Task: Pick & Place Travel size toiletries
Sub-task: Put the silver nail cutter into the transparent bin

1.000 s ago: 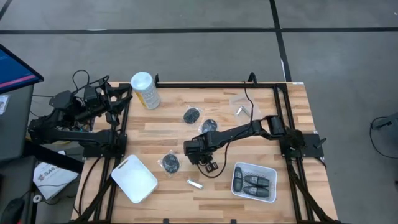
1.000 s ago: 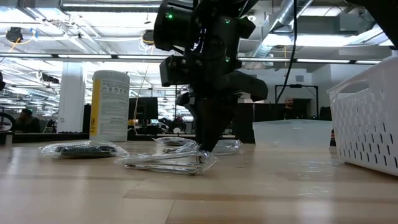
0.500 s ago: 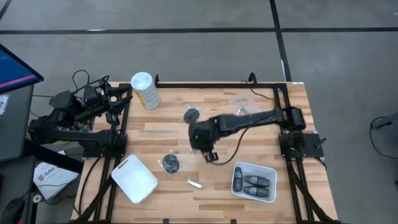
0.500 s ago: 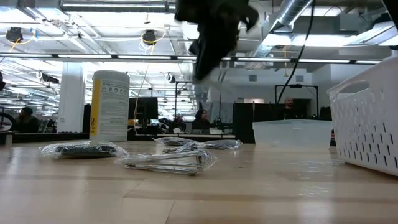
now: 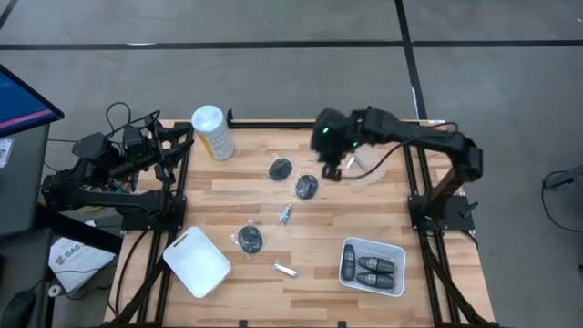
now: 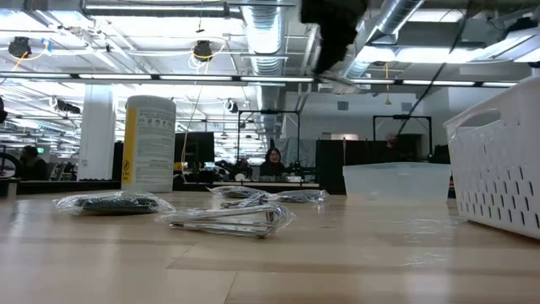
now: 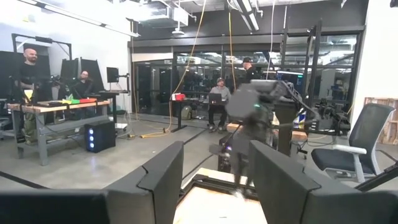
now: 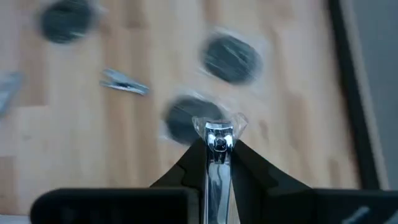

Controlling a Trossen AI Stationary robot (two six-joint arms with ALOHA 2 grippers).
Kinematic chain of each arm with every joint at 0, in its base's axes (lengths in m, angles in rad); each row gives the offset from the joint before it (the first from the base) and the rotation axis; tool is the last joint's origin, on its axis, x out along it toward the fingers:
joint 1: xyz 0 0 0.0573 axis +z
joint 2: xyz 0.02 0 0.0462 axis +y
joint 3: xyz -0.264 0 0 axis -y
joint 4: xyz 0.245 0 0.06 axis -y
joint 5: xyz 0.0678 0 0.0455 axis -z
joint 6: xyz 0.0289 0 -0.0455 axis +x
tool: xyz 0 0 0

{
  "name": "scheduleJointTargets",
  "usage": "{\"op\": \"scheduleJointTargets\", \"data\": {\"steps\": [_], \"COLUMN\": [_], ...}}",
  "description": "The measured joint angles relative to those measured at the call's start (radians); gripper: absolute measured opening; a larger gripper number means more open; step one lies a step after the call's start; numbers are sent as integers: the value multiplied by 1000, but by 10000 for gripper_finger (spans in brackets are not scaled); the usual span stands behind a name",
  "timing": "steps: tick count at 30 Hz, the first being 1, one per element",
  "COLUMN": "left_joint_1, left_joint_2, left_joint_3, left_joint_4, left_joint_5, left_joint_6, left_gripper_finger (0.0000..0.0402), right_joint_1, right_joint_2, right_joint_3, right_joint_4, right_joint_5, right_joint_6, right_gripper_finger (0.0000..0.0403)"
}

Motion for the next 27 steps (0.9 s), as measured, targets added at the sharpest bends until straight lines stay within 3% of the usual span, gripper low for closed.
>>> {"op": "scheduleJointTargets", "data": {"steps": [7,12,20,27], "left_joint_1": [0,0,0,0], "left_joint_2": [0,0,0,0], "left_joint_3": [0,0,0,0], "left_joint_4": [0,0,0,0], "left_joint_5": [0,0,-3,-13], "left_joint_6": [0,0,0,-1], "left_gripper_finger": [177,177,177,177], "right_joint_1": [-200,-290,-352,-350], "right_joint_2": [-122,-158,-153,-153], "right_joint_3": [-189,-373,-609,-711], "right_joint_4": [19,123,268,336], "right_joint_5": [66,69,68,66], "right_joint_6": [53,125,214,266], "right_gripper_finger": [45,44,46,47]}}
